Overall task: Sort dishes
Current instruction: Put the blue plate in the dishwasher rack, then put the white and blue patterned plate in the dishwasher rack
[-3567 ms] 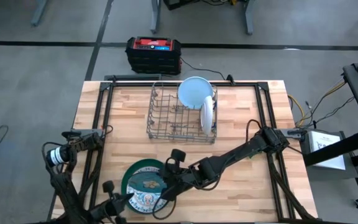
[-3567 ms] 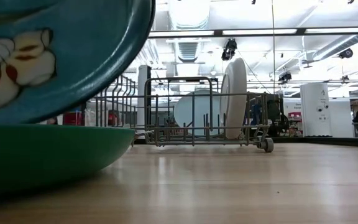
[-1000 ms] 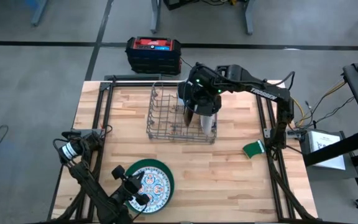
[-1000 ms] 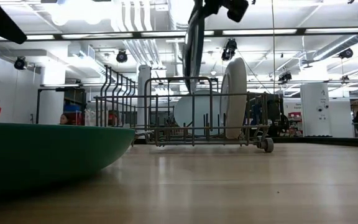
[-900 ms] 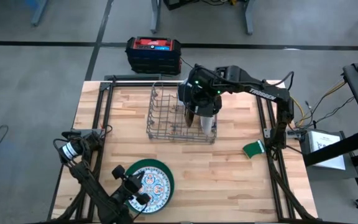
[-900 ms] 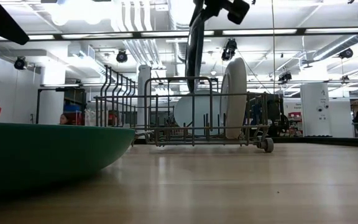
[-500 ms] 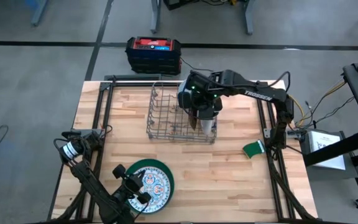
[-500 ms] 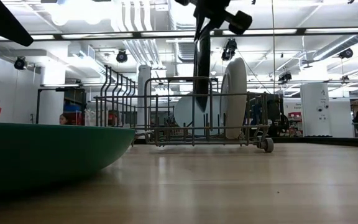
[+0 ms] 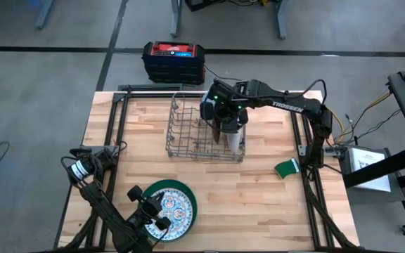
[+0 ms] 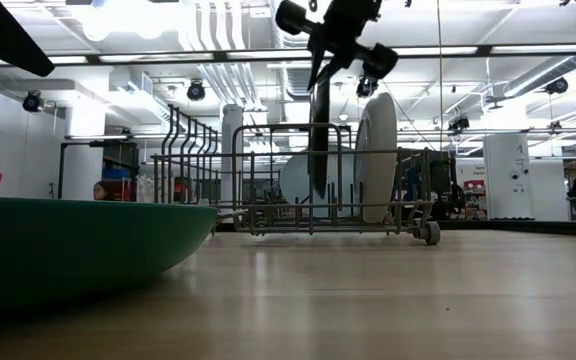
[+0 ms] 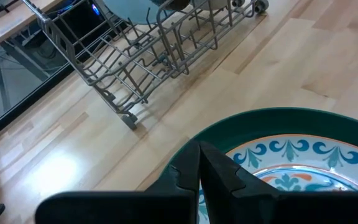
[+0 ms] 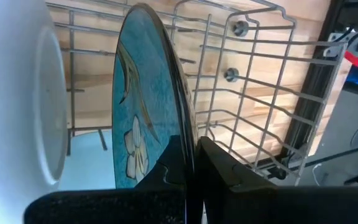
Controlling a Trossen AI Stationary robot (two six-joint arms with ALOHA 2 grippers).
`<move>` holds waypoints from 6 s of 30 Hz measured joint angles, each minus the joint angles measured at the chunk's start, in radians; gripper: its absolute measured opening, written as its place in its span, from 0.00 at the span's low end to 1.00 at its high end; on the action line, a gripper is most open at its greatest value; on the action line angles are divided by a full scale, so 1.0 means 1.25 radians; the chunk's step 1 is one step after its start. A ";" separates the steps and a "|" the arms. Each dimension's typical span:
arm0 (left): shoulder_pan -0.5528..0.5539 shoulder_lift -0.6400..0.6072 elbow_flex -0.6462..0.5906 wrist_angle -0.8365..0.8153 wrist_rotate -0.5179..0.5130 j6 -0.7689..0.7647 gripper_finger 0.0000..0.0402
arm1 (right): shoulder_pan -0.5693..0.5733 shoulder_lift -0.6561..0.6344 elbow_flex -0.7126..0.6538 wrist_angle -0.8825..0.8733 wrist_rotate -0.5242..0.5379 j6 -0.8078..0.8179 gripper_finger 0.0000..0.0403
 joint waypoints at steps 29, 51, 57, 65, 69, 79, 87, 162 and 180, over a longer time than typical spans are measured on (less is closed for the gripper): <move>0.005 -0.002 0.000 0.000 0.006 -0.002 0.00 | -0.003 0.000 -0.082 0.072 -0.002 -0.033 0.02; 0.008 -0.002 0.000 0.000 0.006 -0.003 0.00 | -0.005 -0.001 -0.128 0.117 -0.013 -0.027 0.02; 0.010 -0.002 0.000 0.000 0.006 -0.003 0.00 | -0.005 -0.001 -0.128 0.118 -0.009 0.003 0.03; 0.010 -0.002 0.000 0.000 0.006 -0.003 0.00 | -0.006 -0.001 -0.129 0.121 -0.004 0.005 0.15; 0.010 -0.002 0.000 0.000 0.006 -0.003 0.00 | -0.006 -0.001 -0.129 0.119 -0.005 0.005 0.19; 0.010 -0.002 0.000 0.000 0.006 -0.003 0.00 | -0.006 -0.001 -0.129 0.115 -0.004 0.008 0.24; 0.010 -0.002 0.000 0.000 0.006 -0.003 0.00 | -0.005 -0.001 -0.129 0.118 -0.002 0.008 0.24; 0.014 -0.007 0.000 0.000 0.026 -0.009 0.00 | -0.005 -0.028 -0.129 0.154 0.150 0.051 0.41; 0.014 -0.008 0.000 0.000 0.027 -0.008 0.00 | -0.001 -0.116 -0.129 0.184 0.276 0.051 0.40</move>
